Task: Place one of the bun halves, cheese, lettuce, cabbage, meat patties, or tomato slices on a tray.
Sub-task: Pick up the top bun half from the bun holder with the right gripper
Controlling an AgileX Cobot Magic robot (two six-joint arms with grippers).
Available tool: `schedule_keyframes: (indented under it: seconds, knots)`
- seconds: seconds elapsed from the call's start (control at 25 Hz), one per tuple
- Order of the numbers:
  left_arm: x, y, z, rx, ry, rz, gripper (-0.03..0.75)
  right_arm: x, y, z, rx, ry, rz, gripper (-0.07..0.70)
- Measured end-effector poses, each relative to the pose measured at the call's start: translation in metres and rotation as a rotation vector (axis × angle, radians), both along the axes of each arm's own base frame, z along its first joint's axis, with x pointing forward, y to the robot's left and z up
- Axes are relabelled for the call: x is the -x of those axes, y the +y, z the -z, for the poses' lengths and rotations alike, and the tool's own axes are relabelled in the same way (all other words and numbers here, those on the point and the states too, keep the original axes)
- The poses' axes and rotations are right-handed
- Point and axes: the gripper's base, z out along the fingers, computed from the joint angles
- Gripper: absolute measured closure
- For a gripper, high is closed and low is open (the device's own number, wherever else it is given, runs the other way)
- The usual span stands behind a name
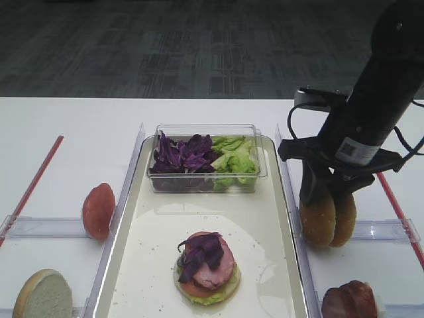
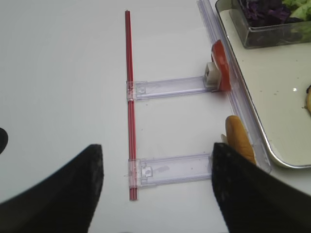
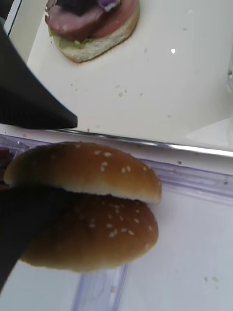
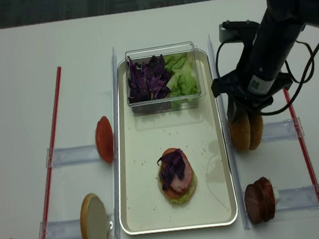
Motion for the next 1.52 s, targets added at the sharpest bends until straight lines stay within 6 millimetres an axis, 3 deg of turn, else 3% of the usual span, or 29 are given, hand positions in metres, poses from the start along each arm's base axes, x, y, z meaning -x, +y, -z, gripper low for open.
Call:
schedule_keyframes:
  seconds: [0.84,1.52]
  knots:
    - [0.0,0.0,0.0,0.0,0.0,0.0,0.275,-0.0019,-0.0002,0.0041,0.012,0.014,0.001,0.45]
    - [0.0,0.0,0.0,0.001,0.0,-0.001,0.275,-0.0019,-0.0005,0.0042,0.015,0.014,-0.001,0.474]
